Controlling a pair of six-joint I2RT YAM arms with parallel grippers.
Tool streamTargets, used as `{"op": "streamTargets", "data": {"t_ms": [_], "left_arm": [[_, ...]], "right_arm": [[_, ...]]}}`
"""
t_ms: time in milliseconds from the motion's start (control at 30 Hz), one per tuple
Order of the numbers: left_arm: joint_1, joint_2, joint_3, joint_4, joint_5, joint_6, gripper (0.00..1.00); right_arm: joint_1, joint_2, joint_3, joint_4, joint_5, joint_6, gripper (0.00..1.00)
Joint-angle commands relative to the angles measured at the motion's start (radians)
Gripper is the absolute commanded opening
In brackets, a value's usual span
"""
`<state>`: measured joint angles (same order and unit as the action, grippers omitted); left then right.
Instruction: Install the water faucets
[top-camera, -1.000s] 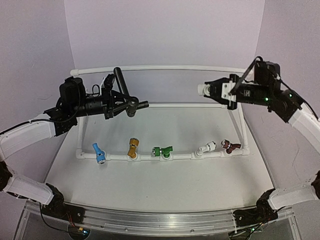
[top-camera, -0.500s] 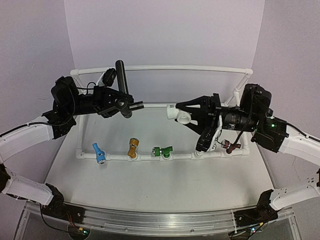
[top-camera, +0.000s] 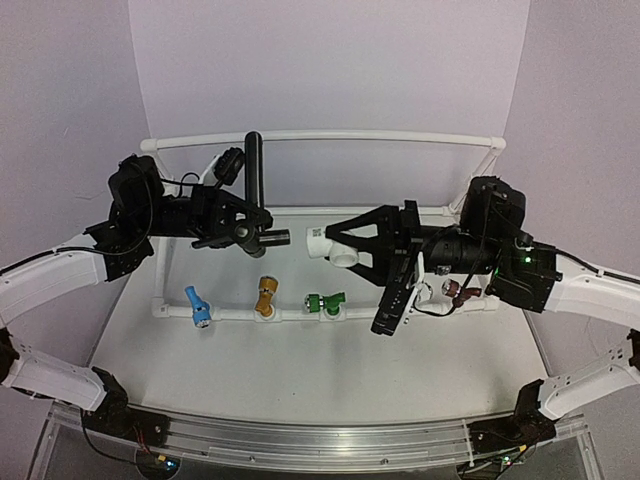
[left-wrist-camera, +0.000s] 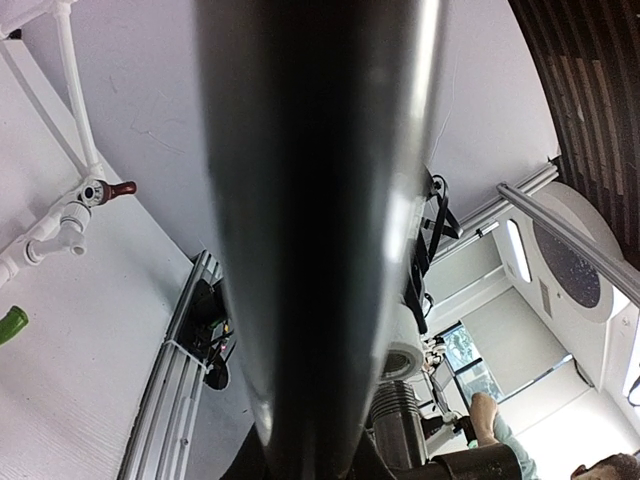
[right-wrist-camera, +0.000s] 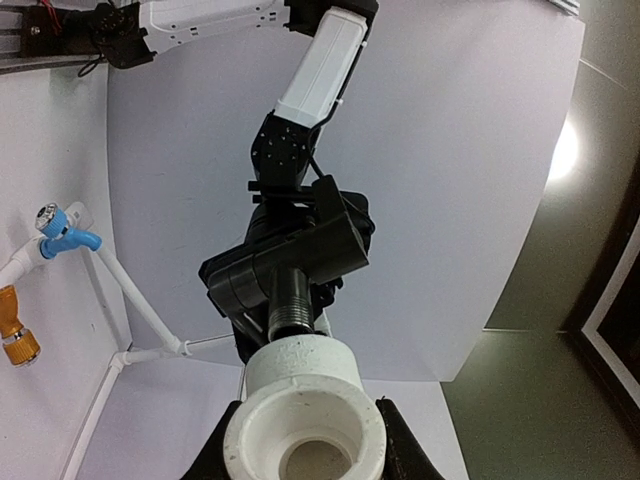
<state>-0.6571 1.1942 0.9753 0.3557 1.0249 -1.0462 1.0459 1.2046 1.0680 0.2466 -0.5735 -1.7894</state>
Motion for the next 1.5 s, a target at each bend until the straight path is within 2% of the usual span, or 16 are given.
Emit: {"op": "streamTargets", "data": {"t_ms": [0, 400, 767, 967, 1300, 1467], "left_arm": [[-0.017, 0.004, 0.07, 0.055, 0.032, 0.006, 0.0], [-0.033, 0.017, 0.07, 0.05, 0.022, 0.012, 0.0], [-0.039, 0.023, 0.047, 0.158, 0.027, -0.043, 0.0], [-0.041, 0.009, 0.029, 0.212, 0.029, -0.067, 0.0], [-0.041, -0.009, 0.037, 0.165, -0.014, -0.054, 0.0], [-0.041, -0.001, 0.02, 0.205, -0.046, -0.081, 0.0]], "right_arm": [[0.02, 0.025, 0.057, 0.042, -0.006, -0.042, 0.0], [0.048, 0.071, 0.068, 0.104, -0.011, -0.072, 0.0], [0.05, 0.098, 0.008, 0.301, -0.016, -0.059, 0.0], [0.05, 0.088, -0.01, 0.287, -0.013, -0.044, 0.0], [0.05, 0.066, -0.045, 0.276, -0.027, -0.064, 0.0], [0.052, 0.085, -0.033, 0.285, -0.027, -0.064, 0.0]]}}
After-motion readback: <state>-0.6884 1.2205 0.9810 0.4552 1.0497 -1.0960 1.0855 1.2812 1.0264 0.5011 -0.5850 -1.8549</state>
